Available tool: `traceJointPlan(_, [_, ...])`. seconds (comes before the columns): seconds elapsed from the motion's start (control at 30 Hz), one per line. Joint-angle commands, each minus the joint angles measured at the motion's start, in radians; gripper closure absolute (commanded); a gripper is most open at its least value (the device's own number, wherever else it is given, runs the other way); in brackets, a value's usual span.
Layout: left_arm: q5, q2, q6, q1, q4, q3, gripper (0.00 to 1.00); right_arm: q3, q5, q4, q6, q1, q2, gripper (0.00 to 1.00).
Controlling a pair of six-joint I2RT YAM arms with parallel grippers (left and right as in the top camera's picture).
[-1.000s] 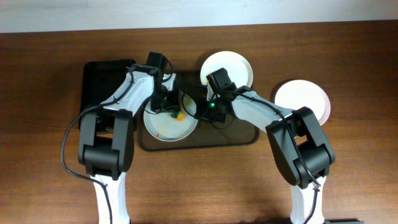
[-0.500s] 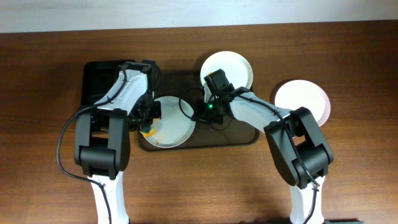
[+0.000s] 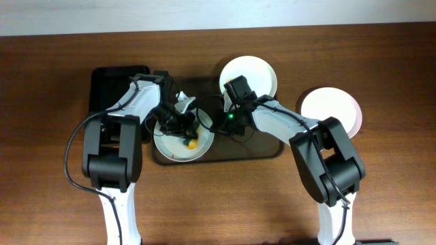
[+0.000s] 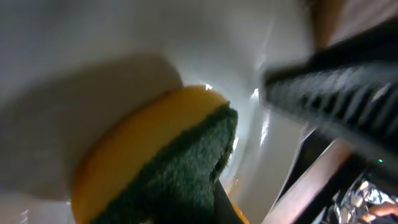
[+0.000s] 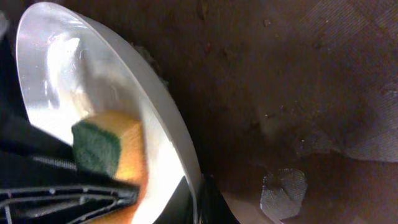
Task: Clean dirty plates on tray and stack at the side
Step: 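Keep scrubbing the plate held by the right gripper with the sponge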
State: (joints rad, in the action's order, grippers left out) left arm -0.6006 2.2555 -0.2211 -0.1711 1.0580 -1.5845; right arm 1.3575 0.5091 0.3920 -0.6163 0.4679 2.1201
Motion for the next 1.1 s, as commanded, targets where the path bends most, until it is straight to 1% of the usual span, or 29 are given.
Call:
traceJointPlan(0.0, [0.195,0.106,0.105,-0.009,-0.147,0.045,0.99,0.004,-0.008,-0.003,-0.016,-0.018,0.014,0.96])
traceJointPlan(0.07, [0.401,0.106,0.295,-0.009,-0.209,0.045,1.00,0.004,-0.008,-0.003,-0.016,-0.018,0.014,0.96])
traceJointPlan(0.13, [0.607,0.106,0.461,-0.009,-0.213,0.045,1.00,0.004,-0.008,-0.003,-0.016,-0.018,0.014,0.96])
traceJointPlan(0.17, [0.697,0.106,0.520,-0.009,-0.203,0.045,1.00,0.004,-0.008,-0.003,-0.016,-0.018,0.014,0.96])
traceJointPlan(0.23, [0.805,0.106,0.572,-0.009,-0.164,0.045,0.99,0.004,-0.008,-0.003,-0.015,-0.018,0.014,0.96])
traceJointPlan(0.3, [0.856,0.106,0.580,-0.009,-0.113,0.045,1.00,0.004,-0.008,-0.003,-0.016,-0.018,0.014,0.96])
traceJointPlan(0.47, [0.866,0.106,0.573,-0.009,0.098,0.045,0.99,0.004,-0.008,-0.003,-0.008,-0.018,0.014,0.96])
traceJointPlan(0.5, [0.854,0.106,0.547,-0.010,0.124,0.045,1.00,0.004,-0.008,-0.003,-0.008,-0.018,0.014,0.96])
traceJointPlan(0.57, [0.764,0.106,0.420,-0.010,0.159,0.045,0.99,0.004,-0.008,-0.003,-0.008,-0.018,0.014,0.96])
traceJointPlan(0.6, [0.674,0.106,0.326,-0.010,0.164,0.045,1.00,0.004,-0.008,-0.003,-0.008,-0.018,0.014,0.96])
traceJointPlan(0.7, [0.417,0.106,0.107,-0.010,0.157,0.045,0.99,0.004,-0.008,-0.003,-0.008,-0.018,0.014,0.96])
traceJointPlan(0.73, [0.305,0.106,0.022,-0.010,0.150,0.045,0.99,0.004,-0.008,-0.003,-0.008,-0.018,0.014,0.96])
traceJointPlan(0.77, [0.228,0.106,-0.029,-0.010,0.145,0.045,1.00,0.004,-0.008,-0.003,-0.008,-0.018,0.014,0.96])
traceJointPlan(0.8, [0.174,0.106,-0.058,-0.010,0.138,0.045,0.99,0.004,-0.008,-0.003,-0.008,-0.018,0.014,0.96])
traceJointPlan(0.87, [0.107,0.106,-0.067,-0.010,0.109,0.045,0.99,0.004,-0.008,-0.003,-0.008,-0.018,0.014,0.96])
traceJointPlan(0.97, [0.055,0.106,-0.067,-0.010,0.054,0.045,1.00,0.004,-0.008,-0.003,-0.008,-0.018,0.014,0.96])
traceJointPlan(1.07, [0.046,0.106,-0.065,-0.010,-0.020,0.045,0.99,0.004,-0.008,0.000,-0.008,-0.018,0.014,0.96])
